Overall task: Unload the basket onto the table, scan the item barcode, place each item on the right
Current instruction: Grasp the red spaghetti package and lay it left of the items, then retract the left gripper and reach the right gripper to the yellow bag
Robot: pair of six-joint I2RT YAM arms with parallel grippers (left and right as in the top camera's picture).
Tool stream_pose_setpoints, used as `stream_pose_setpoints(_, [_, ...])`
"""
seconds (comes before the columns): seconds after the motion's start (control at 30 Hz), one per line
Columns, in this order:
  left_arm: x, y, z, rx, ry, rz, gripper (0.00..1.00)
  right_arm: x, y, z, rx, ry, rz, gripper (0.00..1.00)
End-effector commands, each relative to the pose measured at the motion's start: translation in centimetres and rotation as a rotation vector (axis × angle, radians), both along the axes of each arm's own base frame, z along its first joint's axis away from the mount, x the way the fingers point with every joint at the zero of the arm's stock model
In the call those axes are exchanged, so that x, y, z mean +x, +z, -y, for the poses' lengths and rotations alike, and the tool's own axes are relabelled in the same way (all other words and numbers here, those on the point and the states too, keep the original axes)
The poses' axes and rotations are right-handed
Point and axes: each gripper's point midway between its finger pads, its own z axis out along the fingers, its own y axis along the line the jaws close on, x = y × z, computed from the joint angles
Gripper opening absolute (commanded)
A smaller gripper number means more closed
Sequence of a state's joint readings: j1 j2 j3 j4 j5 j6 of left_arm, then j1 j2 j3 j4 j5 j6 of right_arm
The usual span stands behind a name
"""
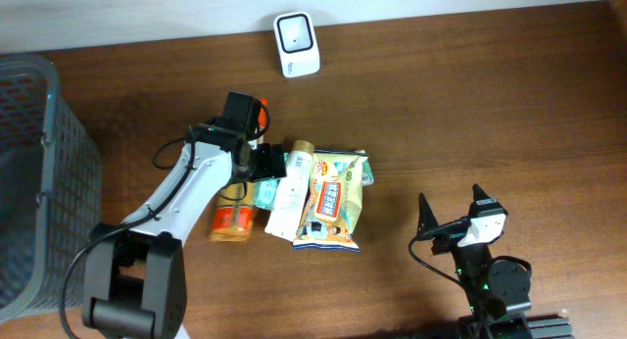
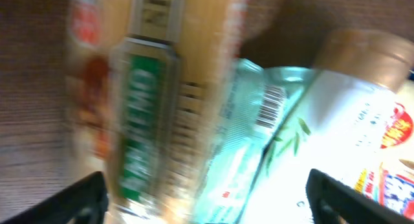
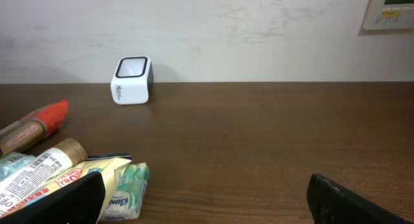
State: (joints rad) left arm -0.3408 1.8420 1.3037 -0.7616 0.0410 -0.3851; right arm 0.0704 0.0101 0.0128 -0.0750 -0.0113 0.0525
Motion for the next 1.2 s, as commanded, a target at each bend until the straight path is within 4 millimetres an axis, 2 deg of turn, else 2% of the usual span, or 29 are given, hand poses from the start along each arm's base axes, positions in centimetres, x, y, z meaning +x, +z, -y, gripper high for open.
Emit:
stream_pose_setpoints(0.0, [2.4,5.5,-0.1,-0.044,-0.038,0.147,0.99,0.0,-0.2,0.3,0.004,-0.015,-0.001,0.98])
stream_pose_setpoints(0.03, [3.1,7.7,-0.6,-0.044,-0.04,0.207,0.99,0.0,-0.2,0.3,0.004,-0.015,-0.001,0.98])
stream_pose_setpoints(0.07, [4.3,12.1,-2.5,-0.031,0.004,0.328,0.99,0.0,-0.2,0.3,0.004,-0.015,-0.001,0.98])
stream_pose_setpoints(0.13, [5.1,18.0,-5.1,-0.036,0.075,0.497,0.99,0.0,-0.2,0.3,0.004,-0.015,-0.003,0.98])
stream_pose_setpoints(0.2, [4.7,21.8,-7.1,-0.049,0.122,0.603,0.99,0.0,-0.3,0.3,0.004,-0.015,-0.004,0.98])
stream_pose_setpoints(0.23, [4.5,22.5,-8.0,-0.045,0.142,0.62,0.99,0.0,-0.3,0.3,0.004,-0.015,-0.005,0.98])
stream_pose_setpoints(0.27, [4.6,22.7,-8.8,-0.04,0.161,0.624,0.99,0.0,-0.3,0.3,0.004,-0.015,-0.005,0.98])
stream_pose_setpoints(0.37, [4.3,22.1,-9.7,-0.026,0.179,0.597,0.99,0.0,-0.3,0.3,0.004,-0.015,-0.004,0.98])
stream_pose_setpoints(0.47, [4.6,22.6,-10.7,0.017,0.213,0.627,0.99,0.0,-0.3,0.3,0.004,-0.015,-0.004,0.98])
stream_pose_setpoints(0.53, [4.3,23.6,-13.0,0.044,0.269,0.657,0.99,0.0,-0.2,0.4,0.003,-0.019,-0.001,0.98])
stream_pose_setpoints(0.6, [3.6,25.3,-16.2,0.052,0.33,0.698,0.99,0.1,0.6,1.3,0.004,-0.076,0.031,0.98])
stream_pose_setpoints(0.67, [3.3,27.6,-18.2,0.04,0.245,0.781,0.99,0.1,0.4,1.3,0.006,-0.071,0.025,0.98])
stream_pose_setpoints(0.7, [3.3,28.1,-18.8,0.035,0.232,0.801,0.99,0.1,0.2,1.1,0.006,-0.06,0.017,0.98])
stream_pose_setpoints(0.77, [3.0,28.0,-20.8,0.051,0.275,0.799,0.99,0.0,0.7,-0.9,0.018,0.055,0.035,0.98])
stream_pose_setpoints(0.87, [2.5,27.0,-21.4,0.054,0.292,0.752,0.99,-0.6,0.8,-3.5,0.026,0.209,0.037,0.98])
stream_pose_setpoints(1.0, [2.3,26.6,-21.4,0.053,0.293,0.736,0.99,-0.7,0.1,-3.9,0.029,0.233,0.008,0.98])
stream_pose_setpoints(1.1, [2.3,26.6,-21.4,0.053,0.293,0.736,0.99,-1.3,0.9,-5.5,0.044,0.332,0.033,0.98])
stream_pose_setpoints(1.17, [2.3,26.6,-21.4,0.053,0.293,0.736,0.99,-1.6,2.1,-6.2,0.177,0.37,0.006,0.98])
